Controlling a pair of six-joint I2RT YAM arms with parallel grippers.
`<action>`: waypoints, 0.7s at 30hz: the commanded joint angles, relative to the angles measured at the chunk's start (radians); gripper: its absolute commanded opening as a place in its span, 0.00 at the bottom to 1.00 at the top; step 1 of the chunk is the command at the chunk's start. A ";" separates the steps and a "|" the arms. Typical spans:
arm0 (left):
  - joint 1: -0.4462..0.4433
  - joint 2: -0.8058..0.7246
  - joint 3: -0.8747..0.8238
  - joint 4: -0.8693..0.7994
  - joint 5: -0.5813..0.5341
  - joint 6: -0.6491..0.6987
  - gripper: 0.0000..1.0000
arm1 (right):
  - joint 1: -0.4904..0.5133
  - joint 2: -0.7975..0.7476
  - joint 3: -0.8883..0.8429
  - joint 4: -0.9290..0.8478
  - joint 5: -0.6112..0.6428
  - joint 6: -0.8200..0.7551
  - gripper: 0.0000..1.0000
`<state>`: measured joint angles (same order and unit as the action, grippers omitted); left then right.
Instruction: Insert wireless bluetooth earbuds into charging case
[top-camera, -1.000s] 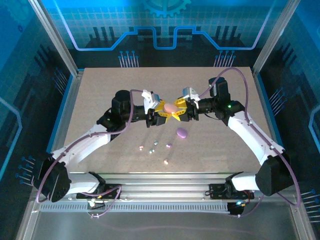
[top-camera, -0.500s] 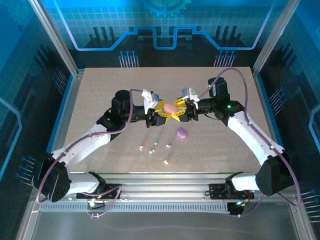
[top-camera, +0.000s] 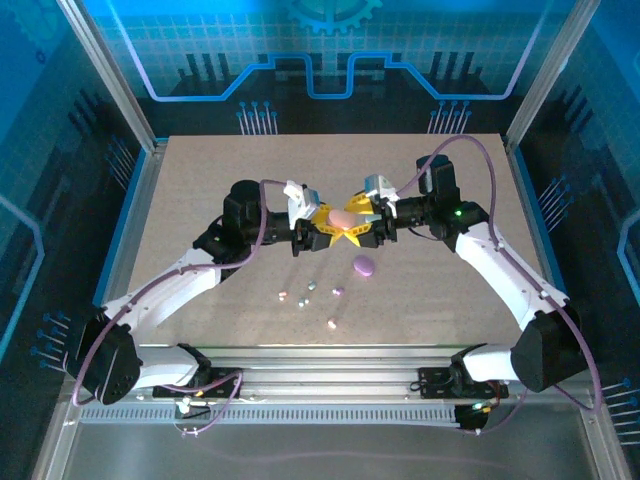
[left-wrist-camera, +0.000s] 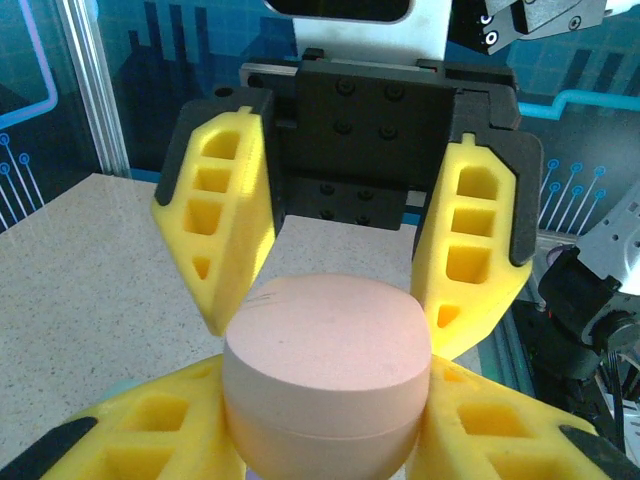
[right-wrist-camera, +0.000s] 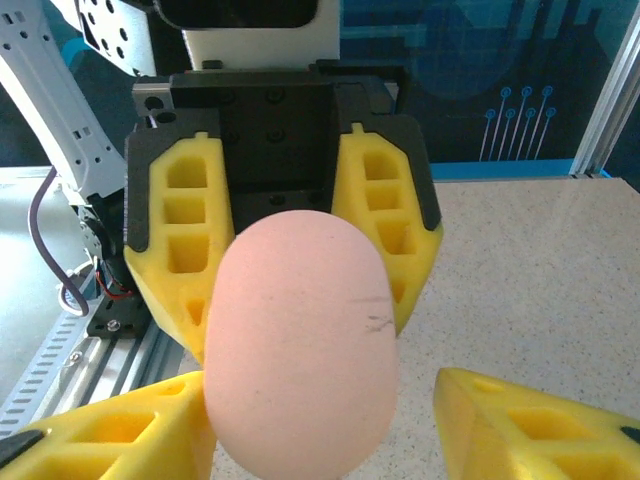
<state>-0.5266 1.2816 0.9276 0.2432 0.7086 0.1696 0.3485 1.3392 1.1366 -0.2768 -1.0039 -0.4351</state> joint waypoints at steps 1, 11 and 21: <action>-0.012 -0.015 -0.001 -0.047 0.048 0.052 0.34 | -0.014 -0.013 0.024 0.022 -0.023 0.038 0.62; -0.012 -0.014 -0.003 -0.035 0.060 0.035 0.34 | -0.012 -0.026 0.001 0.082 0.108 0.095 0.66; -0.013 -0.013 -0.009 -0.016 0.075 0.013 0.34 | -0.009 -0.058 -0.051 0.189 0.207 0.139 0.62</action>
<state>-0.5243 1.2819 0.9276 0.2226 0.6849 0.1822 0.3485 1.2945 1.0958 -0.1886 -0.9085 -0.3233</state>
